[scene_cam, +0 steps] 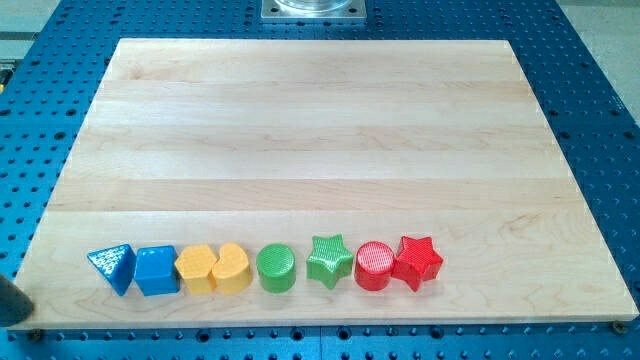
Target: Move towards the bottom of the red circle
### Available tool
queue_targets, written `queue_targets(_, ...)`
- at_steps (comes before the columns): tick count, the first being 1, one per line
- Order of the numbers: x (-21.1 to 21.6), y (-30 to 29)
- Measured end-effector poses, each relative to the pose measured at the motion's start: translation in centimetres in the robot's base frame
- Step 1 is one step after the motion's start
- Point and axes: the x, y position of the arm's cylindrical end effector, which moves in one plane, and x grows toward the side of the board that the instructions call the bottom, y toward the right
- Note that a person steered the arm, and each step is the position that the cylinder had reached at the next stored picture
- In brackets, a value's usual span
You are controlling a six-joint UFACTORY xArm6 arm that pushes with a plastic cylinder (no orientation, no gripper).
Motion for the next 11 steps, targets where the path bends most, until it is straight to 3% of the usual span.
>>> queue_targets(2, 0.1, 0.8)
queue_targets(4, 0.0, 8.9)
queue_targets(8, 0.1, 13.4)
queue_targets(11, 0.2, 25.4)
